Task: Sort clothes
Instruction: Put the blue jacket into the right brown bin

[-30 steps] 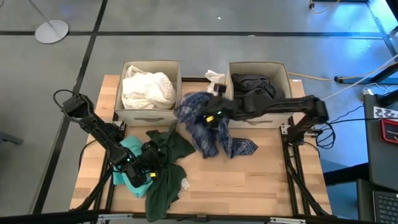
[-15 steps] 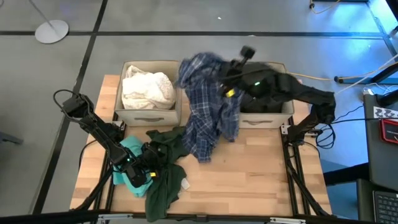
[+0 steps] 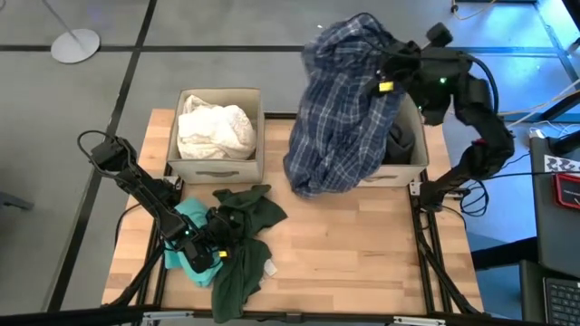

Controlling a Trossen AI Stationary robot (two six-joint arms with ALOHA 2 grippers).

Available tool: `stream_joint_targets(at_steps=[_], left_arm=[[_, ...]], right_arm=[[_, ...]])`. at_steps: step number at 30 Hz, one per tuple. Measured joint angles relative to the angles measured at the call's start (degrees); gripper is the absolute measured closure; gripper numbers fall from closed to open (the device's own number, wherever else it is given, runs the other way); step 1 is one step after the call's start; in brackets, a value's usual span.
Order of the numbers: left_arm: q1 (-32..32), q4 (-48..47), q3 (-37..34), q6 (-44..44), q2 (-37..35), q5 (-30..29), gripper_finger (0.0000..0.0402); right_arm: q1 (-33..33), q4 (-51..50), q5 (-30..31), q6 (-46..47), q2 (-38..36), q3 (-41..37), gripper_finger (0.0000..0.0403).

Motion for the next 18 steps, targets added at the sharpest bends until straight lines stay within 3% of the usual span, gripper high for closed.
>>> stream_joint_targets(at_steps=[6, 11, 18], left_arm=[[0.01, 0.02, 0.00, -0.16, 0.00, -0.77, 0.0192], [0.01, 0.04, 0.00, -0.45, 0.00, -0.89, 0.0192], [0.01, 0.04, 0.00, -1.01, 0.00, -0.91, 0.0192]], right_arm=[[-8.45, -20.27, -7.38, 18.58, -0.66, -0.22, 0.0389], [-12.93, -30.09, -13.69, 29.45, -0.61, -5.10, 0.0389], [-17.29, -31.62, -16.03, 34.33, -1.71, -20.26, 0.0389]])
